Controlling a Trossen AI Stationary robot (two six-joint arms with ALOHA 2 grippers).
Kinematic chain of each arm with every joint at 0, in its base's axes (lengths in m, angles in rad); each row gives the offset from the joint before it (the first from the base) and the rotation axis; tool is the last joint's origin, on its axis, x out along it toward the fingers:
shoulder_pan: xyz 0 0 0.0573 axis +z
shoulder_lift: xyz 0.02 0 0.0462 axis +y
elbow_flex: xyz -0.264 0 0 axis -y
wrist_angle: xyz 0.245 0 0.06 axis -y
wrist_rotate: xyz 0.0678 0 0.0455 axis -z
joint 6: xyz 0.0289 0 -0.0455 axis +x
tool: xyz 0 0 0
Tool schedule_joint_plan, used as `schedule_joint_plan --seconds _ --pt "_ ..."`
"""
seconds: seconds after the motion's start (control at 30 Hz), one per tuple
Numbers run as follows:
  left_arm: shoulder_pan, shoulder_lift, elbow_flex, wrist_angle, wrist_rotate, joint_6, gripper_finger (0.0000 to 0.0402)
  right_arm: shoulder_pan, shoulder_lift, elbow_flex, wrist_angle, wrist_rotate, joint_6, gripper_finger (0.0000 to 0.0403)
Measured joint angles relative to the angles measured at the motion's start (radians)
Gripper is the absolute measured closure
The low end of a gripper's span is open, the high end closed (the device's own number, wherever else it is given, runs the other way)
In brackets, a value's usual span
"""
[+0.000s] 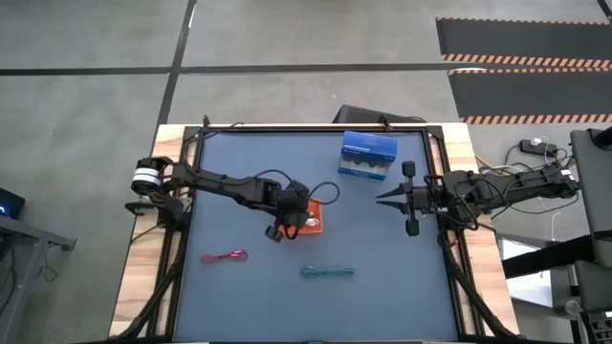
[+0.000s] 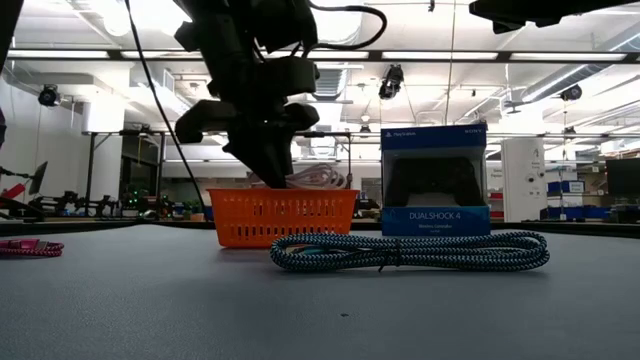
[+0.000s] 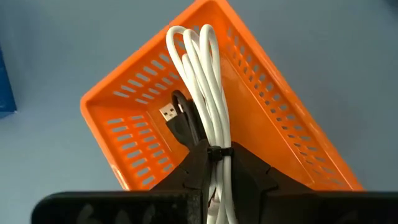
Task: Pick and place USB-C Cables
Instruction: Put the white charger cable into the orange bin
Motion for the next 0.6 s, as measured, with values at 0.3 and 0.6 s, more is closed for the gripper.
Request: schedule_joint_plan --seconds 0.3,0.6 --pt "0.006 0.0 -0.016 0.014 -0.022 0.005 0.0373 0.0 0.0 0.0 0.0 0.0 0.001 0.0365" --pt "0.016 0.0 -0.016 0.018 -0.024 0.013 0.0373 0.0 0.0 0.0 0.003 0.0 0.001 0.0365"
